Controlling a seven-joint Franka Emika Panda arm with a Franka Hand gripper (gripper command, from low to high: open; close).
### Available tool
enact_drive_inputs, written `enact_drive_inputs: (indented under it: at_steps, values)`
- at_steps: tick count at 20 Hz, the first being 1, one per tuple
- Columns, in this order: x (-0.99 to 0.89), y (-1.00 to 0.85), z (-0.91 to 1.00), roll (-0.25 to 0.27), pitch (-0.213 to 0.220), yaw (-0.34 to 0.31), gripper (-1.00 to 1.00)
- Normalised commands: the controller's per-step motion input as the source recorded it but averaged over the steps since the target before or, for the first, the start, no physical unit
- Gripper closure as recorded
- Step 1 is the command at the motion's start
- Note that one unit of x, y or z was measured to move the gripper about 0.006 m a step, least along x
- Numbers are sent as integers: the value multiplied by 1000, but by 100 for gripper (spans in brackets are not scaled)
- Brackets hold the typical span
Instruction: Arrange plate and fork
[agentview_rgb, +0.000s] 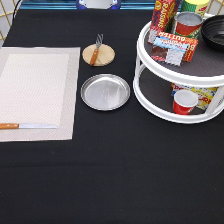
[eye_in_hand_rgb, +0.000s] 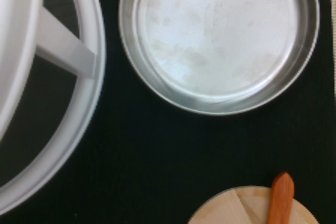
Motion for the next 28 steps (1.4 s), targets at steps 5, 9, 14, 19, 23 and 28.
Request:
enact_drive_inputs:
  at_steps: [5, 9, 14, 19, 23, 28]
  values:
    - [135, -1, 0, 0, 15, 0, -100]
    - [471, -32, 21, 28, 65, -4, -100]
    - [753, -97, 79, 75, 108, 0, -100]
    - [859, -201, 87, 157, 113, 0, -100]
    - [836, -279, 26, 191, 108, 0, -100]
    - [750, -351, -19, 181, 78, 0, -100]
